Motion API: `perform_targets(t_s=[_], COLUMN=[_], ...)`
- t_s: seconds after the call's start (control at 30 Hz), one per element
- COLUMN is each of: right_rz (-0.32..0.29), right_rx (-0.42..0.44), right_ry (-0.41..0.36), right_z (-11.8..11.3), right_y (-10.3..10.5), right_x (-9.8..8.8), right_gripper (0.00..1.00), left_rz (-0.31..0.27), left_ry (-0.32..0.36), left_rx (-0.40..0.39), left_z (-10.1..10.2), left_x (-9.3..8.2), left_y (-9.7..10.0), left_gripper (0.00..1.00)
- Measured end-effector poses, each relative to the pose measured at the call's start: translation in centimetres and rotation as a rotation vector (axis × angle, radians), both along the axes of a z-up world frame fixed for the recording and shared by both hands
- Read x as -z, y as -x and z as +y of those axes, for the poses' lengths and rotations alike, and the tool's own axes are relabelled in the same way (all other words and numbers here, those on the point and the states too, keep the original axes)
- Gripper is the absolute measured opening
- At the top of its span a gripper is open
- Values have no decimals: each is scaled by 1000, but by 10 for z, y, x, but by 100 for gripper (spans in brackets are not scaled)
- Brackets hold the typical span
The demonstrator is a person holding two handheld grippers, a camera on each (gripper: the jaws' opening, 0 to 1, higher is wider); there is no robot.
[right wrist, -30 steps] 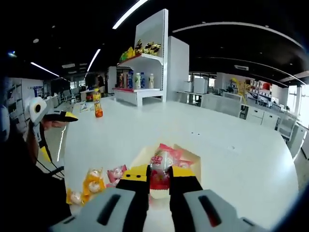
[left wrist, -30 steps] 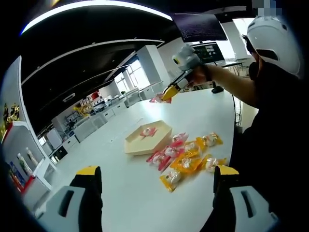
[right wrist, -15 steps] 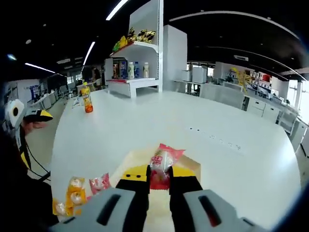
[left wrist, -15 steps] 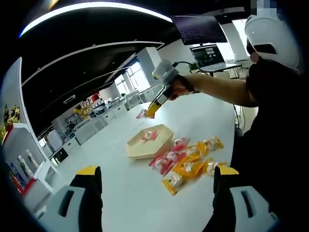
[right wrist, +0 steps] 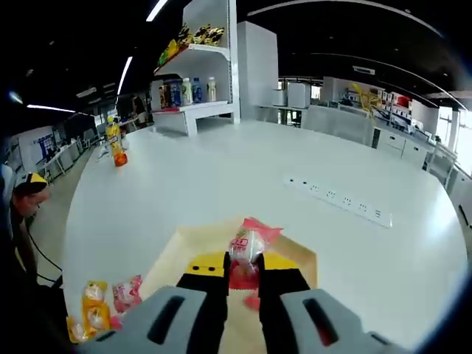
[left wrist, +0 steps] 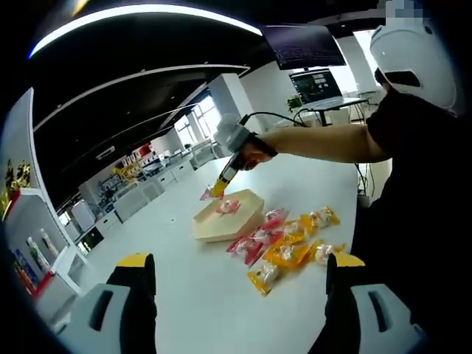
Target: Pick up the marshmallows scattered on the table and place them into the bowl on the table
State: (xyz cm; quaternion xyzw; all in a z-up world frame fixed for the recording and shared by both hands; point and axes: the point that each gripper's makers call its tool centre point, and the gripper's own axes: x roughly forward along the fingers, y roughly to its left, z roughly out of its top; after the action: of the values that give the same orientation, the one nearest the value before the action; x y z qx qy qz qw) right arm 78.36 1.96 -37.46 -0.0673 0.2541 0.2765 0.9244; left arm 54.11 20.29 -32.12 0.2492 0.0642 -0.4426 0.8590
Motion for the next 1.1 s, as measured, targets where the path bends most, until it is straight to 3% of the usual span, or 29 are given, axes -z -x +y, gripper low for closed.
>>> perform_targets(t_s=[0.23, 0.57, 1.1], right_rz=[37, 84, 59], right_rx=[19, 55, 86], right_ry=[8, 4, -20], right_z=[12, 18, 13], right_y=[-13, -15, -20], right_x=[21, 48, 55], right_gripper=[12, 12, 13], left_rz=[0, -4, 4], left_ry=[-5, -6, -3], left_rx=[2, -3, -13], left_z=[2, 6, 5], left_x=[4, 8, 12], left_y=[-1, -1, -4], left_gripper=[95, 94, 93])
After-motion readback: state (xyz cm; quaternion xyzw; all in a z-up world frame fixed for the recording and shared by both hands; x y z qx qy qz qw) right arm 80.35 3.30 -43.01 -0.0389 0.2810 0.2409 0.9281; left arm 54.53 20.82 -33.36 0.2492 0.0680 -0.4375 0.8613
